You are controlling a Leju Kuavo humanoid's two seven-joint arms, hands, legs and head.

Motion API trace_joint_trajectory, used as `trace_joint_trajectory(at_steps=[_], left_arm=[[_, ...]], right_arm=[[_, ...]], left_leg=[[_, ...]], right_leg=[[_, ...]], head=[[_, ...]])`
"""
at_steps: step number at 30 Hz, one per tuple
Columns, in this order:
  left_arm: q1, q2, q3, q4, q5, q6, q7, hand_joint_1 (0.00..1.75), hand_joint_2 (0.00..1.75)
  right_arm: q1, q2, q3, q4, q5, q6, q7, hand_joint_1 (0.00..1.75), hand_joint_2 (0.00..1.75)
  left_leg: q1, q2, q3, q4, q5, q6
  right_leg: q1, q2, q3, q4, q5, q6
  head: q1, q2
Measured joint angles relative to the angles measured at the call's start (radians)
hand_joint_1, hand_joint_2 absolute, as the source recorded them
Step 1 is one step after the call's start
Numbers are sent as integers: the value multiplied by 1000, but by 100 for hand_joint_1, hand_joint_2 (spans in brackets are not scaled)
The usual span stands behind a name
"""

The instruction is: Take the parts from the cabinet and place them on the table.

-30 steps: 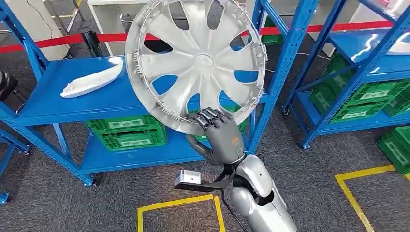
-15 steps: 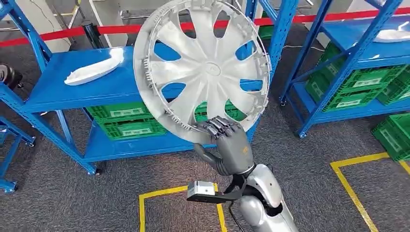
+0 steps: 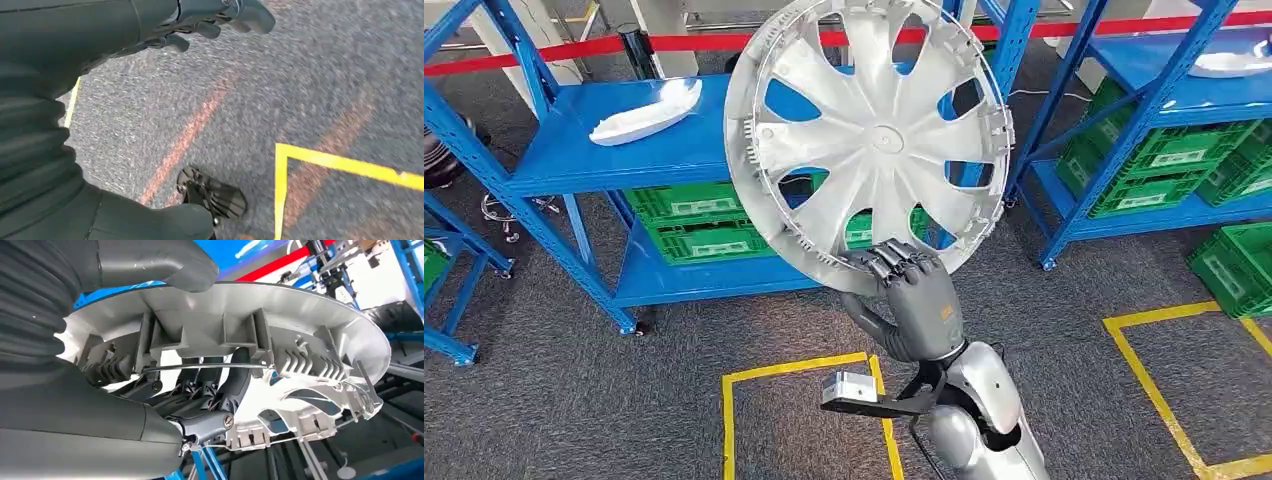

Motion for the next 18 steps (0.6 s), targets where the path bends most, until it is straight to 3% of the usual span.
trace_joint_trajectory(at_steps=[1,2,3,4,5,6,7,8,9,10,11,13,14,15,16,18], left_arm=[[0,0,0,0,0,-2,-4,0,175],[-1,0,0,-1,-1,-3,-8,0,175],[-1,0,0,-1,-2,-5,-13,0,175],[-1,0,0,-1,-2,-6,-16,0,175],[0,0,0,-1,-1,-7,-19,0,175],[0,0,0,-1,1,-7,-24,0,175],[-1,0,0,-1,2,-7,-26,0,175],[-2,0,0,-1,3,-7,-28,0,175],[-3,-2,0,-1,3,-7,-28,0,175],[-3,-4,0,-1,3,-7,-28,0,175],[-3,-4,0,-1,3,-6,-28,0,175],[-3,-4,0,-1,7,0,-22,0,175],[0,-3,0,-1,6,2,-15,0,175],[0,-3,0,-1,0,4,-6,0,175],[1,-2,0,-1,-2,9,3,0,175],[1,-2,0,-1,-1,10,21,0,175]], right_arm=[[6,0,-2,-7,2,-2,0,175,175],[7,-1,-3,-11,6,-2,0,175,175],[7,-2,-5,-12,10,-2,0,175,175],[9,-2,-5,-13,15,-2,0,175,175],[12,-2,-5,-13,19,-2,0,175,175],[14,-2,-5,-13,21,-2,0,175,175],[15,-2,-5,-13,21,-1,0,175,175],[15,-2,-5,-13,21,0,0,175,175],[14,-2,-5,-13,21,0,0,175,175],[14,0,-5,-14,22,0,0,175,175],[14,1,-5,-15,22,0,-1,175,175],[11,1,-6,-15,23,-2,-5,175,175],[11,1,-6,-15,23,-2,-5,175,175],[7,1,-6,-15,23,-2,-5,175,175],[6,3,-6,-15,23,-2,-5,175,175],[5,3,-7,-15,22,-2,-4,175,175]], left_leg=[[0,1,-13,1,12,9],[-2,2,-25,2,24,11],[-4,2,-42,3,36,11],[-6,3,-59,6,47,11],[-8,4,-78,11,58,11],[-9,5,-96,16,68,11],[-10,5,-113,22,76,10],[-11,4,-128,28,85,8],[-10,4,-134,32,93,5],[-17,2,-141,34,99,-1],[-14,3,-142,30,111,-8],[-9,4,-146,24,132,-21],[-13,3,-150,21,140,-29],[-8,0,-159,36,108,-33],[-7,-1,-172,73,48,-36],[-4,-1,-204,207,-68,-46]], right_leg=[[-1,1,-15,52,-68,4],[-1,2,-34,127,-131,7],[0,3,-50,202,-173,9],[0,4,-59,263,-188,9],[1,4,-52,292,-170,7],[3,5,-25,279,-132,2],[6,6,22,227,-92,-4],[9,6,86,145,-71,-12],[15,7,159,50,-91,-24],[20,6,209,-37,-128,-31],[21,7,210,-43,-130,-26],[27,8,195,-44,-115,-34],[19,6,184,-55,-98,-42],[16,0,175,-56,-85,-49],[15,1,159,-56,-74,-59],[16,0,127,-53,-49,-63]], head=[[1,0],[3,0],[3,0],[3,0],[3,0],[2,0],[3,0],[3,0],[2,0],[3,0],[1,0],[6,0],[6,0],[9,0],[5,0],[3,0]])
